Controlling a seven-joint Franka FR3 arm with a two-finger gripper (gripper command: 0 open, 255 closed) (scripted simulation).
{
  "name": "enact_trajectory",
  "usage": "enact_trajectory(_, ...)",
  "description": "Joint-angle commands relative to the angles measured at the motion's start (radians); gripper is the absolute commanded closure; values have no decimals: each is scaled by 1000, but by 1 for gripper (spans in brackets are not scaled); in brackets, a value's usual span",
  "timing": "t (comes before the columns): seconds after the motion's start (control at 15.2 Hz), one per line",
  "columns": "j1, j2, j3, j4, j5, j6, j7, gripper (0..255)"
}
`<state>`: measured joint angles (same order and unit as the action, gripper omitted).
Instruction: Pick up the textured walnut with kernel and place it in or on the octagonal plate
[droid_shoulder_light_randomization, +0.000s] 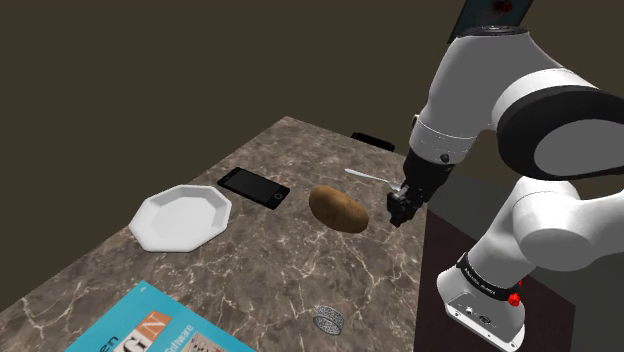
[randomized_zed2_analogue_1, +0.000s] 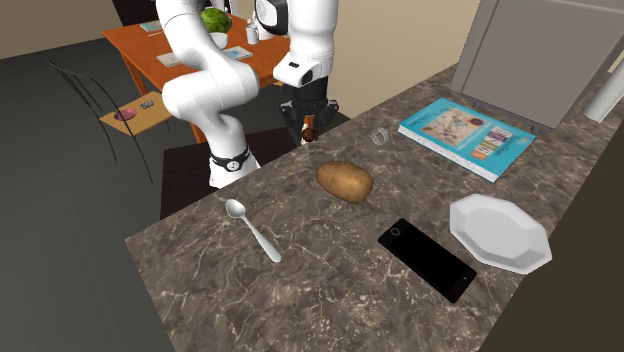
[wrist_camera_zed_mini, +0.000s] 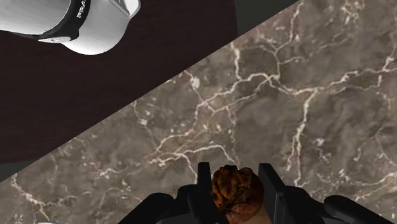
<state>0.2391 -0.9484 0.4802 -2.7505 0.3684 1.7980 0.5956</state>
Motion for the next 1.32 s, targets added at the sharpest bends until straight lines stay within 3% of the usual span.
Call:
enact_trajectory(0.0,-30,92,31,53,0,46,10,255)
enact_trajectory(0.33,-119,327,120,215,-32,137,58,255)
enact_trajectory(0.66,-211,556,218,396,-116,190,142,255)
enact_trajectory(0.99,-286,808,320,601,-274,204,274,255)
enact_trajectory(1.25,-284,1037,367,789,-454,172,407,255)
